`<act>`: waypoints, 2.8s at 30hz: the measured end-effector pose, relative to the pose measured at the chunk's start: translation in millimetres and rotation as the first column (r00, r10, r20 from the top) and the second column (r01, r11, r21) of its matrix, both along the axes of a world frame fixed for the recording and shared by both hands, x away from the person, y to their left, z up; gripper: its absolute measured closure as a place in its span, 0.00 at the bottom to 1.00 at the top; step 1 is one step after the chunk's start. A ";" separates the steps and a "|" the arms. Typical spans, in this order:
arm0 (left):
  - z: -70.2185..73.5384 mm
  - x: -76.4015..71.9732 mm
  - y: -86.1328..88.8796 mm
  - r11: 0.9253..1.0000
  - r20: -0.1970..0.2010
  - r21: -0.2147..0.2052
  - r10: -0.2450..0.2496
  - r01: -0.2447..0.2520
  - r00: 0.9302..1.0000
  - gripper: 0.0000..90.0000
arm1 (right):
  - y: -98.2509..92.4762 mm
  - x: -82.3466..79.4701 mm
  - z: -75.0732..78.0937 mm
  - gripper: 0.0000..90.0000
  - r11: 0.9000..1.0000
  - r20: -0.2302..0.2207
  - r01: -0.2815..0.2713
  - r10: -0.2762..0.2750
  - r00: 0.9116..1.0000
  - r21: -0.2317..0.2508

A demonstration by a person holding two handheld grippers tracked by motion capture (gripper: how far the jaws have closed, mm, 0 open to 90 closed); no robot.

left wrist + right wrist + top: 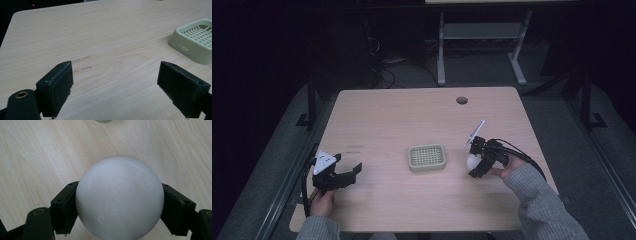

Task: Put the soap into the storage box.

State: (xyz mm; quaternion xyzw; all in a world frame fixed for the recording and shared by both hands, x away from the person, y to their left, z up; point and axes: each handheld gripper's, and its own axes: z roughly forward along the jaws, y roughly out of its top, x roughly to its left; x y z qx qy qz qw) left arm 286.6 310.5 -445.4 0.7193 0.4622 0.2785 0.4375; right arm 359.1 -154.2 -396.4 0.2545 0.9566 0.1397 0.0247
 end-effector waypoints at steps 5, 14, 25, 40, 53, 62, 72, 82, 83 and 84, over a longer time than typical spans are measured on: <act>-0.1 0.2 -0.5 1.000 -0.001 -0.003 -0.002 0.002 1.000 0.14 | 2.1 1.2 0.6 0.26 1.000 -0.004 -0.002 0.002 1.000 0.000; -0.4 0.5 -0.5 1.000 -0.003 -0.003 0.000 0.000 1.000 0.14 | 7.4 4.5 4.4 0.26 1.000 0.003 -0.012 0.012 1.000 0.003; -0.7 1.3 0.1 1.000 0.000 -0.003 0.003 -0.003 1.000 0.14 | 20.9 11.5 8.9 0.26 0.999 0.007 -0.035 0.035 0.999 0.001; -1.0 0.6 -0.3 1.000 -0.002 -0.004 0.003 -0.003 1.000 0.14 | 37.2 17.7 17.6 0.26 0.998 0.007 -0.061 0.061 0.998 0.003; -0.7 0.8 -0.3 1.000 0.001 -0.001 0.004 -0.004 1.000 0.14 | 52.4 21.6 25.4 0.26 0.996 0.017 -0.089 0.089 0.996 0.013; -0.7 1.5 -1.2 1.000 0.005 0.004 0.000 0.000 1.000 0.14 | 65.2 25.3 30.7 0.26 0.994 0.026 -0.113 0.113 0.993 0.013; -1.1 1.9 -1.2 1.000 0.003 0.004 0.003 -0.003 1.000 0.14 | 78.9 29.6 35.2 0.26 0.990 0.028 -0.143 0.142 0.989 0.015; -1.0 1.6 -1.1 1.000 0.005 0.005 0.000 0.000 1.000 0.14 | 93.7 34.7 34.3 0.26 0.987 0.023 -0.162 0.161 0.987 0.002; -1.2 1.7 -1.4 1.000 0.005 0.003 -0.001 0.001 1.000 0.14 | 95.0 35.5 34.6 0.26 0.986 0.025 -0.166 0.166 0.986 0.001; -1.2 1.6 -1.4 1.000 0.005 0.005 -0.002 0.002 1.000 0.14 | 97.1 36.4 35.0 0.26 0.986 0.023 -0.169 0.169 0.985 0.002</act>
